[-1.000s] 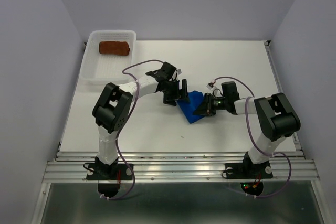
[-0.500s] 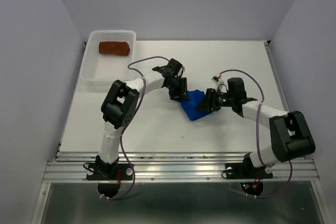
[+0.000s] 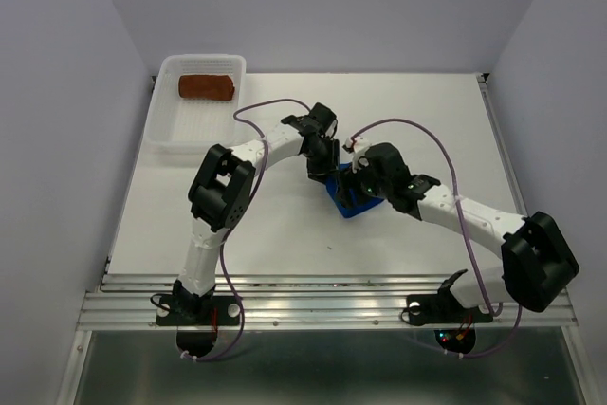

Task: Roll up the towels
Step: Roll the towel

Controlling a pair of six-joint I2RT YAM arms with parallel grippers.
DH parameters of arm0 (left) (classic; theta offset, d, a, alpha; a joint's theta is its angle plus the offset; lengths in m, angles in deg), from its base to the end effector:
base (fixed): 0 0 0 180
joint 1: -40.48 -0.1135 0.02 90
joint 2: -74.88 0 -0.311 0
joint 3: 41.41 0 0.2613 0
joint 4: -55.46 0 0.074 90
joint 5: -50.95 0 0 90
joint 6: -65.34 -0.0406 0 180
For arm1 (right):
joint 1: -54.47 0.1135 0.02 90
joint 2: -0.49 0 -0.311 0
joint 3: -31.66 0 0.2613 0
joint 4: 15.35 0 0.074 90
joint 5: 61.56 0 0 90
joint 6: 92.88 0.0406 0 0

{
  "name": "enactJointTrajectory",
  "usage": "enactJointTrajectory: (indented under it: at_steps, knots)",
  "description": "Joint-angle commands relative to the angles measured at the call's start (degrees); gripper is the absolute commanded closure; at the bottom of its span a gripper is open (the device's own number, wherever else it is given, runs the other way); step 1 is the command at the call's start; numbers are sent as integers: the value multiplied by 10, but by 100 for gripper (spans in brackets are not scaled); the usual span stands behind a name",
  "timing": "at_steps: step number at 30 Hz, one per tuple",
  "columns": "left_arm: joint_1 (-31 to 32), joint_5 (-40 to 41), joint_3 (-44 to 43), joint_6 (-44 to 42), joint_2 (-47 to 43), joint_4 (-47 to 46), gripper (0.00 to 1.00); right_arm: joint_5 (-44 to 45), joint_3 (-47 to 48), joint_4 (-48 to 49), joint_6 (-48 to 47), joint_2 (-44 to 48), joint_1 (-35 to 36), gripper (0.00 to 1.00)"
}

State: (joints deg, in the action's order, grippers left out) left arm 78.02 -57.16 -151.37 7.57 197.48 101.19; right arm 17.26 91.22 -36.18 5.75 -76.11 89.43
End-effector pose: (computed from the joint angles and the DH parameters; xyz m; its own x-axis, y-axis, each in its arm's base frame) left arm 0.3900 -0.3156 0.2225 -0.9489 0.0899 -0.3025 0.2392 0.8302 -0.5036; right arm 0.2312 0.1713 0.2696 -0.6006 -0.2403 -0.7626 -0.6043 0.7610 0.2361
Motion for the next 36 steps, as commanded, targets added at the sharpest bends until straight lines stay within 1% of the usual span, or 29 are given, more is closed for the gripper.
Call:
enactJointTrajectory:
  at_steps: [1, 3, 6, 11, 13, 16, 18, 19, 21, 22, 23, 24, 25, 26, 27, 28, 29, 30, 32, 33, 36]
  knots:
    - [3, 20, -19, 1, 3, 31, 51, 126, 36, -20, -55, -32, 34, 31]
    - [3, 18, -18, 2, 4, 29, 51, 149, 45, -27, -65, -54, 59, 30]
    - [3, 16, -22, 6, 6, 34, 51, 211, 46, -39, -77, -77, 92, 30]
    - [2, 11, -24, 18, 7, 38, 51, 251, 37, -44, -78, -99, 130, 31]
    - [0, 8, -24, 28, 8, 39, 51, 293, 36, -48, -78, -115, 156, 32]
    - [-2, -5, -20, 33, 2, 37, 51, 358, 45, -68, -78, -139, 168, 36]
    - [-3, -11, -14, 37, -8, 32, 49, 396, 52, -85, -71, -172, 174, 41]
    - [-4, -12, -9, 39, -11, 28, 46, 423, 55, -91, -70, -182, 174, 43]
    - [-9, -17, -1, 42, -22, 24, 44, 458, 57, -99, -54, -210, 174, 55]
    - [-11, -18, 10, 42, -26, 17, 42, 461, 59, -102, -53, -217, 174, 58]
    - [-15, -23, 18, 43, -37, 11, 36, 465, 60, -102, -43, -225, 174, 71]
    - [-17, -25, 24, 44, -42, 5, 36, 464, 60, -102, -41, -225, 174, 80]
    - [-20, -25, 37, 45, -48, -2, 27, 449, 61, -100, -40, -225, 174, 84]
    - [-23, -28, 43, 47, -54, -6, 25, 444, 62, -97, -34, -221, 174, 87]
    - [-31, -30, 49, 46, -67, -12, 18, 433, 64, -90, -27, -209, 174, 92]
    - [-34, -34, 66, 47, -75, -28, 15, 393, 65, -86, -24, -201, 174, 93]
    - [-39, -47, 76, 48, -91, -39, 12, 376, 65, -75, -19, -191, 174, 93]
    - [-47, -54, 87, 50, -102, -50, 9, 326, 67, -74, -19, -175, 174, 93]
    - [-57, -58, 117, 54, -123, -83, 7, 299, 72, -72, -8, -162, 169, 93]
    - [-62, -56, 125, 57, -144, -90, 1, 279, 73, -70, -2, -157, 162, 93]
    - [-82, -53, 156, 55, -183, -118, 1, 221, 72, -66, 23, -144, 137, 94]
